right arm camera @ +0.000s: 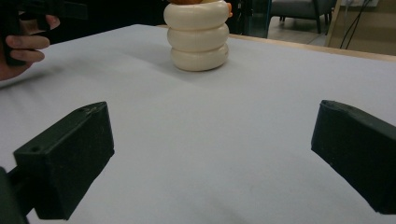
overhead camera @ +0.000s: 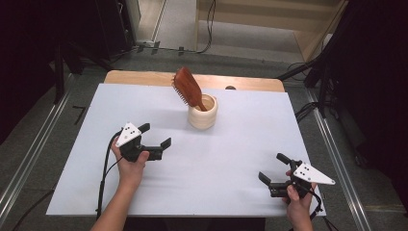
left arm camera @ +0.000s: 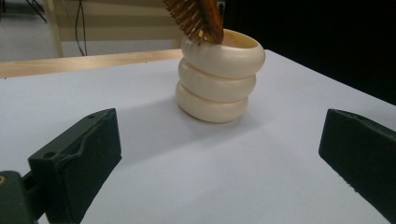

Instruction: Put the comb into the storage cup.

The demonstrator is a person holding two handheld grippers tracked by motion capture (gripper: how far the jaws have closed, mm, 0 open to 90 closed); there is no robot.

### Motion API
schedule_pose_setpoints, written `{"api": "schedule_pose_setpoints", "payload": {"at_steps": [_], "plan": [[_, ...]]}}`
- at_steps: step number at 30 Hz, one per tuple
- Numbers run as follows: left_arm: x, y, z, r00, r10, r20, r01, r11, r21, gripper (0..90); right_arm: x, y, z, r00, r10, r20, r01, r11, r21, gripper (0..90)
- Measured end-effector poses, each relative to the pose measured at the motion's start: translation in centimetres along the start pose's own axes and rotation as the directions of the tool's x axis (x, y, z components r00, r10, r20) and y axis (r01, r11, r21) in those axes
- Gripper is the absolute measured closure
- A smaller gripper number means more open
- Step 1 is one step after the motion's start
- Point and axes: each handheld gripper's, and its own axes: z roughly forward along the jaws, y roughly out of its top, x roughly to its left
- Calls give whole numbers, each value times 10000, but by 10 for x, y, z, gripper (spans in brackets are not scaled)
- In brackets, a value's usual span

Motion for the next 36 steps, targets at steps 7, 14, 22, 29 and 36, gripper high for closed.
{"api": "schedule_pose_setpoints", "payload": {"at_steps": [7, 14, 22, 29, 36], "plan": [[0, -4, -14, 9999, 76, -81, -76, 9999, -66, 0, 0, 0, 0, 10000, 11, 24, -11, 10000, 20, 0], [0, -11, -27, 9997, 178, -177, -179, 9998, -56, 0, -1, 0, 0, 10000, 66, 61, -66, 10000, -38, 0], [1, -18, -40, 9996, 141, -255, -143, 9999, -67, 0, 0, 0, 0, 9999, 73, 78, -73, 10000, -13, 0], [3, -22, -51, 9991, 171, -399, -175, 9998, -90, 0, 0, 0, 0, 9999, 49, 90, -49, 10000, 13, 0], [6, -25, -63, 9984, 244, -506, -247, 9997, -57, 0, 0, 0, 0, 9999, 20, 129, -20, 10000, 37, 0]]}}
